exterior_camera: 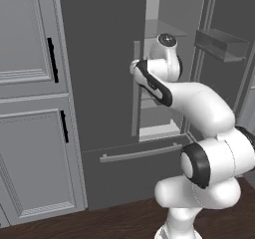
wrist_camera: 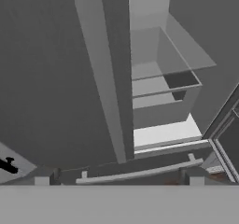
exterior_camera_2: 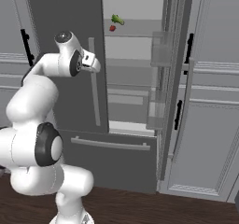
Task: Take the strawberry from the fridge and place it on top of the pancake, located on the dining counter.
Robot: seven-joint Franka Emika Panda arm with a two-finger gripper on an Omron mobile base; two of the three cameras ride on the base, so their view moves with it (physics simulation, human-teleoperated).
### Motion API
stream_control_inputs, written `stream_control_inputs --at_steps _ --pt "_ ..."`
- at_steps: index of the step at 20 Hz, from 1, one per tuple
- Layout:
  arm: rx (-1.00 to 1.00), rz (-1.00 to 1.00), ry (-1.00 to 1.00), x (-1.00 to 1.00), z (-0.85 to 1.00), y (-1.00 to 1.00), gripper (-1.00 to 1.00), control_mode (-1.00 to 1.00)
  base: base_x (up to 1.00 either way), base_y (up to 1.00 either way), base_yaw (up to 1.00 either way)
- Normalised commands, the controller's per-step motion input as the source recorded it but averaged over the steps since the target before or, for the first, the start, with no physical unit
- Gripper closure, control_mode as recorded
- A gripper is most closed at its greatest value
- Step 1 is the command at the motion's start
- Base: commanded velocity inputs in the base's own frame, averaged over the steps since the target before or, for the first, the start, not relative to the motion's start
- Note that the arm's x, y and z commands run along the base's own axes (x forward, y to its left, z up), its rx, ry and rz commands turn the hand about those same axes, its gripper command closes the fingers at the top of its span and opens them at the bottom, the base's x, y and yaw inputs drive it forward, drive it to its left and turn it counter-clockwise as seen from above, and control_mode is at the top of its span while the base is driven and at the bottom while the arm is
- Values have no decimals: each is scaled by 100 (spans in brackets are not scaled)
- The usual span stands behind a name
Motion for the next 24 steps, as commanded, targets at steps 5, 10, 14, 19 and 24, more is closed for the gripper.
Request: stream_control_inputs --at_steps 5,10,14,19,24 --pt "-5 -4 -14 58 -15 6 -100 -100 0 0 0" --pt "0 0 -1 46 -4 1 -100 -100 0 0 0" --pt "0 0 0 53 -20 0 -100 -100 0 0 0" --pt "0 0 0 50 -25 0 -100 -100 0 0 0" --pt "0 0 -5 37 -12 0 -100 -100 0 0 0"
